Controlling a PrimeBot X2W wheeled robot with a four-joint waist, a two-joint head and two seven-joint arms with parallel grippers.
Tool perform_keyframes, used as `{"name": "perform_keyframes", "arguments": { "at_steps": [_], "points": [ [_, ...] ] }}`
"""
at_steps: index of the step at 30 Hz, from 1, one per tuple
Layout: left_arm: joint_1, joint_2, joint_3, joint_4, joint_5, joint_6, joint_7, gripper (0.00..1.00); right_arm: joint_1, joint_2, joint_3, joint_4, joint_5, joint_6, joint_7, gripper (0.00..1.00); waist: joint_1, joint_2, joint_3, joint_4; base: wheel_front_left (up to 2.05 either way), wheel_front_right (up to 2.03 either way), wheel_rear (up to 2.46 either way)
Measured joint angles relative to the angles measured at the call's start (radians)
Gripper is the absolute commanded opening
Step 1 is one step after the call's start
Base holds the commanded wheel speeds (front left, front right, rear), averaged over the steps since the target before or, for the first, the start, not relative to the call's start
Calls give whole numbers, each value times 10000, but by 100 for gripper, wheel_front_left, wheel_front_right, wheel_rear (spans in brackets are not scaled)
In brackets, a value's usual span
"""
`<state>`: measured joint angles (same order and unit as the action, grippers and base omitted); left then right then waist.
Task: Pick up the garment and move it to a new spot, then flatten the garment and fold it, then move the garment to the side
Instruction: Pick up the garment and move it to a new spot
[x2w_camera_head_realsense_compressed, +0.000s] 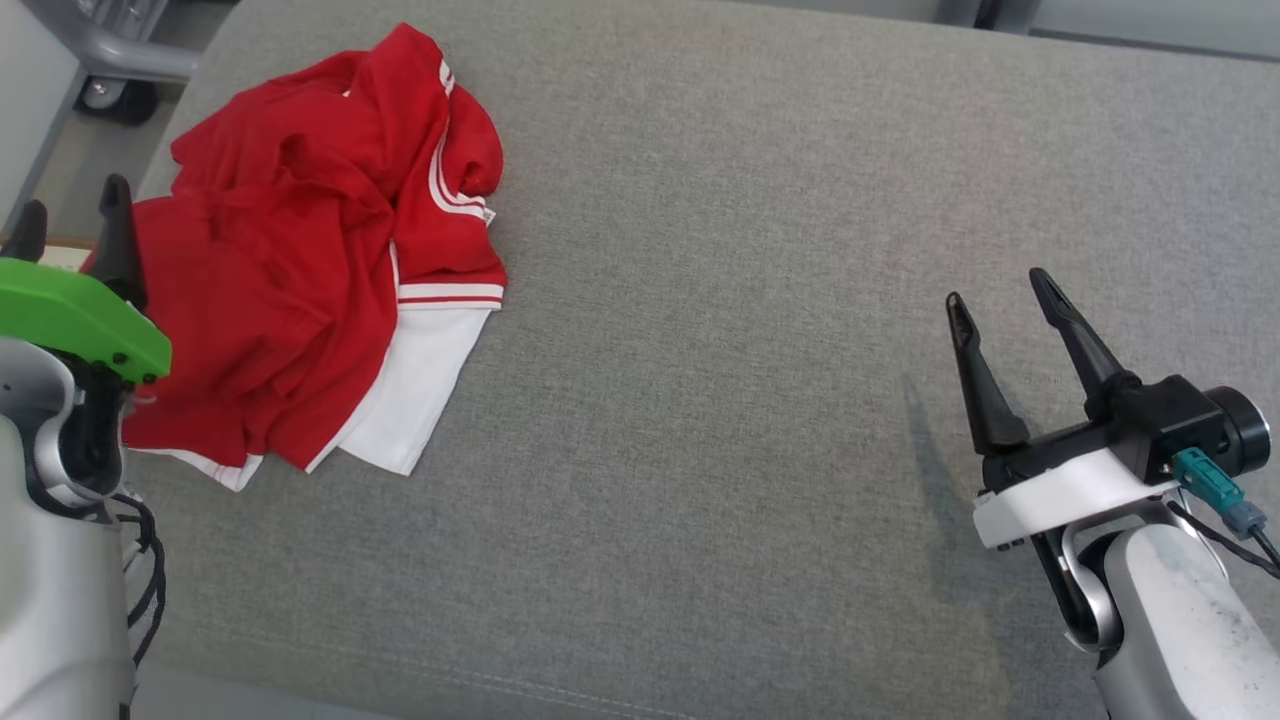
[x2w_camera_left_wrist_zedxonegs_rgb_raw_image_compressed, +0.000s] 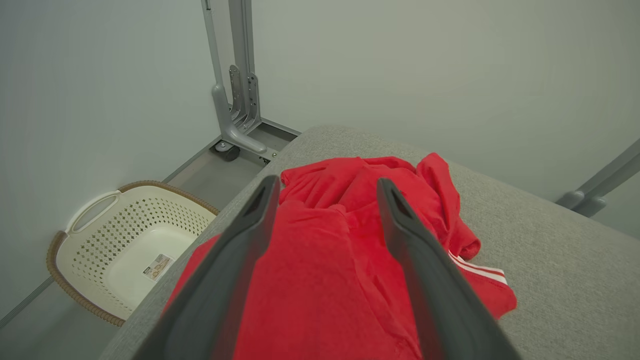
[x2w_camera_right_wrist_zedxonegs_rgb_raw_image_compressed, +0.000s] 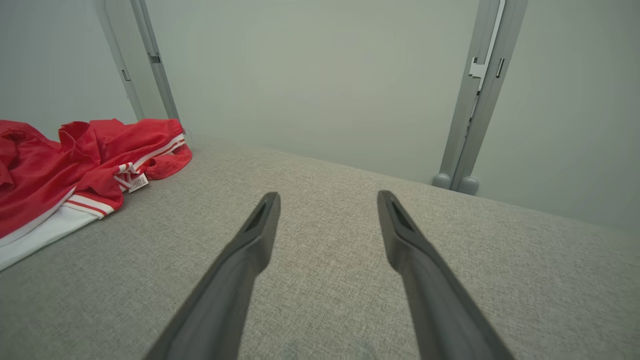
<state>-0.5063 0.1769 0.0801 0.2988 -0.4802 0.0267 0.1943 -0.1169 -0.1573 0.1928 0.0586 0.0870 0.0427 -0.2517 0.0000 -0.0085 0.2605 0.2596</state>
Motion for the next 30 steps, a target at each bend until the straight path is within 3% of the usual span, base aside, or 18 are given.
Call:
{"name": "perform_keyframes", "arguments": {
  "at_steps": [12, 27, 28, 30],
  "points": [
    [-934, -17, 12, 1133, -102, 13, 621, 100, -425, -393, -403, -105, -92, -2, 0, 100, 0, 0, 1497, -276, 0, 0, 0],
    [-1103, -36, -190, 2445, -63, 84, 593, 100, -658, -579, -261, 38, -104, 98, -2, 100, 0, 0, 2012, -96, 0, 0, 0],
    [-1113, -36, -186, 2479, -63, 82, 552, 91, -658, -577, -257, 56, -104, 98, -2, 100, 0, 0, 2012, -96, 0, 0, 0],
    [-1146, -48, -174, 2539, -63, 82, 290, 7, -659, -579, -263, 109, -104, 98, -2, 100, 0, 0, 2002, -96, 0, 0, 0]
  ]
}}
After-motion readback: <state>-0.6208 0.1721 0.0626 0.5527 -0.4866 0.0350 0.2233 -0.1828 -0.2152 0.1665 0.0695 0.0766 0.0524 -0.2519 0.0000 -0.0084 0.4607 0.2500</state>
